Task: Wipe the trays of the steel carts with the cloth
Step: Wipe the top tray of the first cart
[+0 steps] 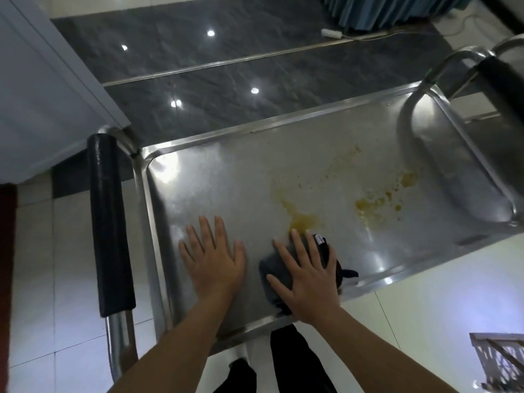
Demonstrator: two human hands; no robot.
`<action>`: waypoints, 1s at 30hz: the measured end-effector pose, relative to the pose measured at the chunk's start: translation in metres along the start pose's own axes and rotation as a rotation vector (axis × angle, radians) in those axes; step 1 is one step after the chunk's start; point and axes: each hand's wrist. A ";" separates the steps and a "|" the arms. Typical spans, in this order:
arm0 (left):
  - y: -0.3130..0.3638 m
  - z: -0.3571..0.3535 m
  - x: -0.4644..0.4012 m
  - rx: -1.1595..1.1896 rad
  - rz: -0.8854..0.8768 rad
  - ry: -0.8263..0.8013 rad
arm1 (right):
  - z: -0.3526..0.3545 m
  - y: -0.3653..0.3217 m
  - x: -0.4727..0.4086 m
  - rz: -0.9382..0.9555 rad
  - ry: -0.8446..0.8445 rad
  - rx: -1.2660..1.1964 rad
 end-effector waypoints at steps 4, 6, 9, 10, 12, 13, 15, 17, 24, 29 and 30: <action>0.001 -0.001 -0.003 -0.034 0.012 0.019 | 0.004 -0.008 -0.057 0.003 0.033 0.003; 0.002 -0.001 -0.003 -0.062 0.014 0.038 | 0.009 -0.015 -0.092 -0.007 0.048 -0.012; 0.002 -0.004 -0.006 -0.084 0.021 0.066 | 0.017 -0.030 -0.147 -0.007 0.048 -0.050; 0.003 -0.005 -0.007 -0.085 0.031 0.066 | 0.019 -0.035 -0.166 -0.006 0.032 -0.061; 0.003 -0.005 -0.009 -0.089 0.041 0.072 | 0.024 -0.045 -0.205 -0.003 0.019 -0.070; 0.003 -0.005 -0.010 -0.091 0.043 0.080 | 0.026 -0.049 -0.225 0.001 0.018 -0.070; 0.002 -0.004 -0.013 -0.095 0.048 0.100 | 0.030 -0.057 -0.262 0.007 0.008 -0.079; 0.001 -0.003 -0.014 -0.092 0.054 0.120 | 0.033 -0.061 -0.289 0.019 0.012 -0.075; 0.000 0.000 -0.012 -0.096 0.052 0.093 | 0.038 -0.061 -0.311 -0.022 0.050 -0.079; 0.001 0.001 -0.013 -0.078 0.055 0.097 | 0.058 -0.032 -0.332 -0.167 0.098 -0.091; 0.001 0.001 -0.013 -0.073 0.055 0.100 | 0.061 -0.025 -0.335 -0.176 0.102 -0.081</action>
Point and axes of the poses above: each hand's wrist, its own x-axis away from the middle knuckle, its own z-axis out of the back of the hand, y = z × x, and after that the axes turned 15 degrees about -x, right-handed
